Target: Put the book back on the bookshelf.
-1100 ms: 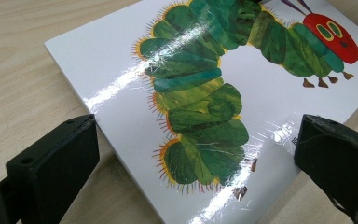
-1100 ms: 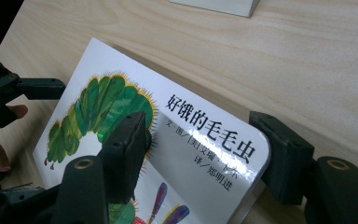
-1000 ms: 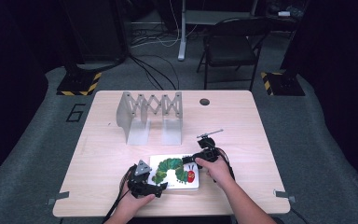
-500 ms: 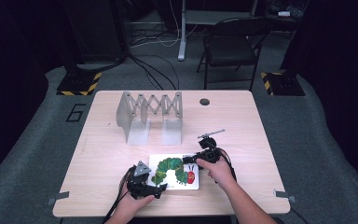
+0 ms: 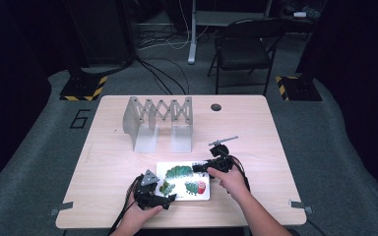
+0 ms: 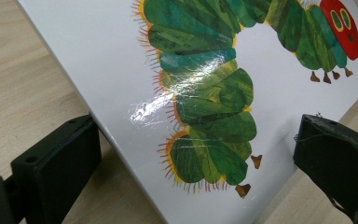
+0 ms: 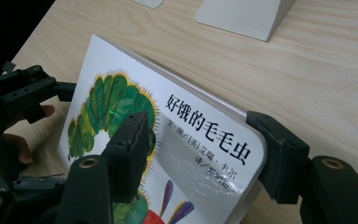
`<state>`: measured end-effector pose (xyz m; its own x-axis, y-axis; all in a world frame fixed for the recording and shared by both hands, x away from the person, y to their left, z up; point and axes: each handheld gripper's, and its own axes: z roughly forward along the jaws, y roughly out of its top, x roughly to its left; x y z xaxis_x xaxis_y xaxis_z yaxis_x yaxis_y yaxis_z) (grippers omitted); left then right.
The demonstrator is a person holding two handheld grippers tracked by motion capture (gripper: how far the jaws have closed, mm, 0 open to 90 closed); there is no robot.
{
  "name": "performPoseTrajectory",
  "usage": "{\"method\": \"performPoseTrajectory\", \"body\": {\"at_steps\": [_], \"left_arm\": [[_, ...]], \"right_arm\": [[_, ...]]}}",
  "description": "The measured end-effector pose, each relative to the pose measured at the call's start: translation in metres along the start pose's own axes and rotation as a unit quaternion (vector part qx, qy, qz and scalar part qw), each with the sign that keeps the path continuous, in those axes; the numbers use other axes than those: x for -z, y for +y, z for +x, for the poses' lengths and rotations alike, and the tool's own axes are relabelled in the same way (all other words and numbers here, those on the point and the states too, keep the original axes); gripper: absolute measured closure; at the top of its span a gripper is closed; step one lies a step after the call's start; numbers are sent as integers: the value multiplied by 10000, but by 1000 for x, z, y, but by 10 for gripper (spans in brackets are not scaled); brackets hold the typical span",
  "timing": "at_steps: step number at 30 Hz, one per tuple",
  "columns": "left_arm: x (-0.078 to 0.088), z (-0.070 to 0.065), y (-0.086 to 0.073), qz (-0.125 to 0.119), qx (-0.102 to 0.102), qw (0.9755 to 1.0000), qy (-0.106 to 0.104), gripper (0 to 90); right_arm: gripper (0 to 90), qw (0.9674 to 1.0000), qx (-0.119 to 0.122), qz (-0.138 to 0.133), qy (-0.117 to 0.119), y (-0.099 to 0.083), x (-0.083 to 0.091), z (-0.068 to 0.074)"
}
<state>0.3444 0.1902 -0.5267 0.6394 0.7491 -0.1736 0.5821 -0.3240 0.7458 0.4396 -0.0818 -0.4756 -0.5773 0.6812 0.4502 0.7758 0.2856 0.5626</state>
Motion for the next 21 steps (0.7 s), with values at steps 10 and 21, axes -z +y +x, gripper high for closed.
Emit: {"method": "performPoseTrajectory", "body": {"at_steps": [10,21], "left_arm": [[2,1,2,41,-29,9999,-90,32],[5,2,3,100,78,9998,-130,60]], "right_arm": [[444,9999,106,-40,-88,0,3,4],[473,9998,144,-62,-111,0,4,4]]}}
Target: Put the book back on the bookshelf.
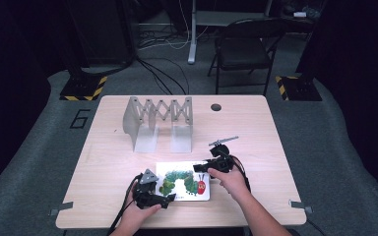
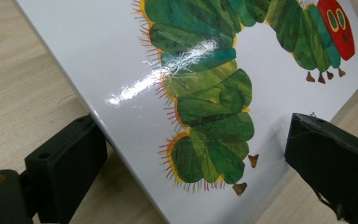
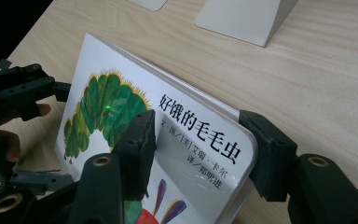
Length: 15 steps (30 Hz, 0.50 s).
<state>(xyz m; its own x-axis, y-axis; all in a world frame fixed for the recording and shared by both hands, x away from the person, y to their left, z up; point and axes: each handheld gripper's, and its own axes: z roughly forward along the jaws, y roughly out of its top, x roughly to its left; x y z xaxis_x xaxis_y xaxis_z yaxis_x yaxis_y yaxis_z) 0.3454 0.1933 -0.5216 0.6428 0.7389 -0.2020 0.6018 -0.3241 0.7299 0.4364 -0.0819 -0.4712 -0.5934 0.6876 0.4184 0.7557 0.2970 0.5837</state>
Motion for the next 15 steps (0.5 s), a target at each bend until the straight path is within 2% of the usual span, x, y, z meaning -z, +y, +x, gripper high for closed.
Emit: {"method": "performPoseTrajectory", "body": {"at_steps": [12,15], "left_arm": [[4,2,2,32,14,10000,6,115],[5,2,2,14,79,10000,3,132]], "right_arm": [[478,10000,18,-48,8,0,2,2],[480,10000,5,-41,23,0,2,2]]}}
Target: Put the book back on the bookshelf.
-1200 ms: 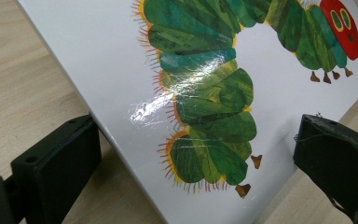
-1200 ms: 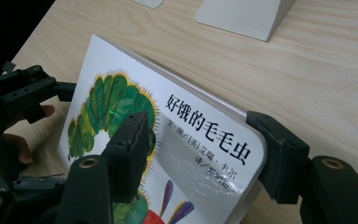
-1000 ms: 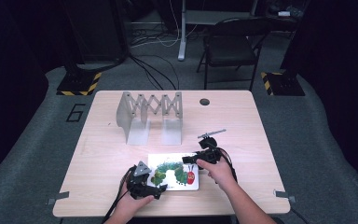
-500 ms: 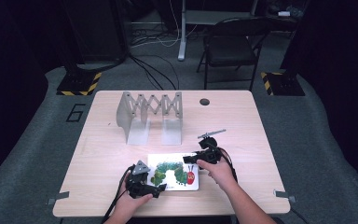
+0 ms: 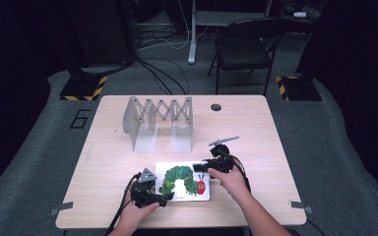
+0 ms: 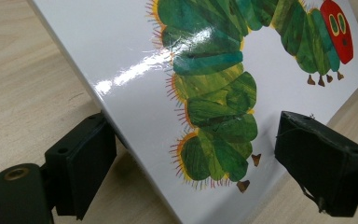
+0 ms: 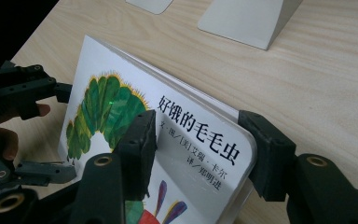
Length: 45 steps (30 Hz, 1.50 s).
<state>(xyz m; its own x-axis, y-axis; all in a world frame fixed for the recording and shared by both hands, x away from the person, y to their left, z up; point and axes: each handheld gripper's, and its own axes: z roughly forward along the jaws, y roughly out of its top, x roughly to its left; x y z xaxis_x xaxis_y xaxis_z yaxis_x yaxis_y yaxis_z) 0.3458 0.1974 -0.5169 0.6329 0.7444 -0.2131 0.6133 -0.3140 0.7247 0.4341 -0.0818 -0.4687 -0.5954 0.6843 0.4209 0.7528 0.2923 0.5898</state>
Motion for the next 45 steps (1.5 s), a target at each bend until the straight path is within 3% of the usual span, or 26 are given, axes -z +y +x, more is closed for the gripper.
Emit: {"method": "performPoseTrajectory", "body": {"at_steps": [17,30,33,37,45], "left_arm": [[10,7,2,-219,244,9995,15,288],[17,12,5,-290,130,9994,145,363],[20,12,6,-334,243,9990,143,394],[24,14,7,-387,254,9987,205,440],[28,14,9,-410,220,9985,279,488]], "right_arm": [[494,9999,91,-84,8,1,5,5],[503,9996,212,-168,33,3,11,11],[519,9995,230,-198,57,4,12,13],[563,9992,254,-284,79,5,15,15],[566,9988,298,-371,139,6,20,18]]}}
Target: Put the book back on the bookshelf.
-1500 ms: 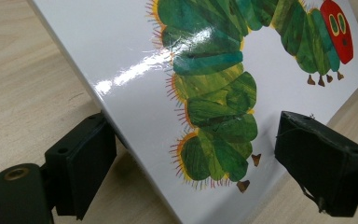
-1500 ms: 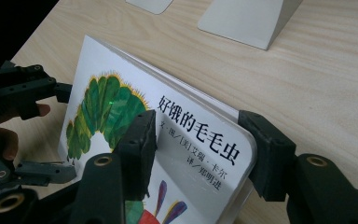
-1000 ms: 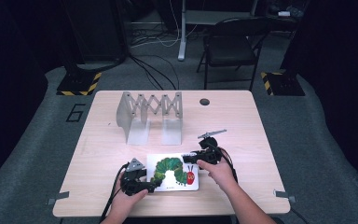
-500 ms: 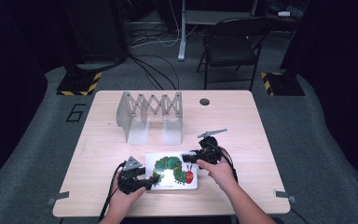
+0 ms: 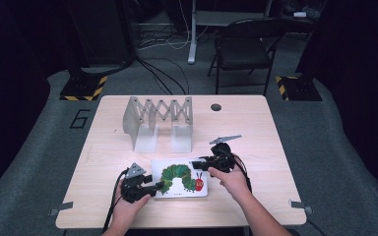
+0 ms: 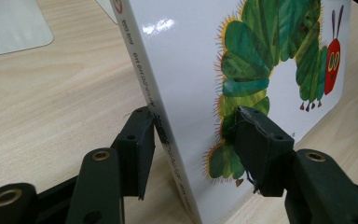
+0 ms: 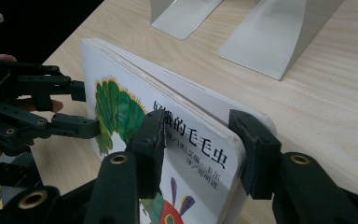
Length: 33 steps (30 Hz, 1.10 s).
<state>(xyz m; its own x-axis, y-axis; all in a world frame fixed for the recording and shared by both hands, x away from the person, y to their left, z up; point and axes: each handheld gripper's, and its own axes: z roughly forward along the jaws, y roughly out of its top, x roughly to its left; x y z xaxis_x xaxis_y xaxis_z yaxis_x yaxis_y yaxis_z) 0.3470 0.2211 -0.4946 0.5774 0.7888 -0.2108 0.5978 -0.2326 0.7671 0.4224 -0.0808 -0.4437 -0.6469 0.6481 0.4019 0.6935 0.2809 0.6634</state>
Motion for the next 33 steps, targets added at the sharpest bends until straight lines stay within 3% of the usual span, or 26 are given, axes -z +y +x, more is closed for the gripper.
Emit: {"method": "performPoseTrajectory", "body": {"at_steps": [6,18,33], "left_arm": [[4,-2,2,-25,-128,9999,94,518],[13,-1,5,-168,-116,9996,187,549],[13,-2,2,-144,-461,9985,247,551]], "right_arm": [[553,9999,120,-107,-22,2,4,6],[522,9995,295,-145,7,3,8,15],[481,9988,485,-73,83,3,7,18]]}}
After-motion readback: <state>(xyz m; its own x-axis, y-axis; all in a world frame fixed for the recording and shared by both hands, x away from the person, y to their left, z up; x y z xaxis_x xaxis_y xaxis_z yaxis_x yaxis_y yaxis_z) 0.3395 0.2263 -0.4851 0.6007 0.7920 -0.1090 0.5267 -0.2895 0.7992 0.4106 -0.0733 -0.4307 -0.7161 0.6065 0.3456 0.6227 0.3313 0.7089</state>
